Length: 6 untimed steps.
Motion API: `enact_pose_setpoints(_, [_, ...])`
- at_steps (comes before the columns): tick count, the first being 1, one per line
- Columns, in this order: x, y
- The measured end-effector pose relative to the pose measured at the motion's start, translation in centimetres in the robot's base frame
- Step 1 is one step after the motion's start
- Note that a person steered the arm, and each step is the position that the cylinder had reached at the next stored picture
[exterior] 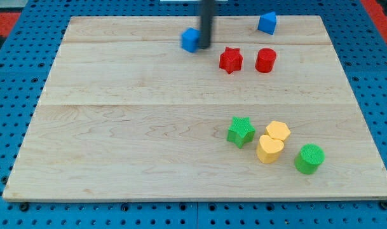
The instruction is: Place the blue cube at the top left corner of the board
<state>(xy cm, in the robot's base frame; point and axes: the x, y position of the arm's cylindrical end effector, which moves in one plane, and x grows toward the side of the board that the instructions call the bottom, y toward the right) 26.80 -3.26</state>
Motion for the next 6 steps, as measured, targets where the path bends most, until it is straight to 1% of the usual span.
enact_pose_setpoints(1, [-2.9,-7.8])
enact_pose_setpoints(2, [-5.0,-2.6])
enact_pose_setpoints(3, [-7.6,-7.7])
enact_pose_setpoints(4, [-6.2,-14.0])
enact_pose_setpoints(5, [-5.9,-13.2])
enact_pose_setpoints(6, [-5.6,-7.0])
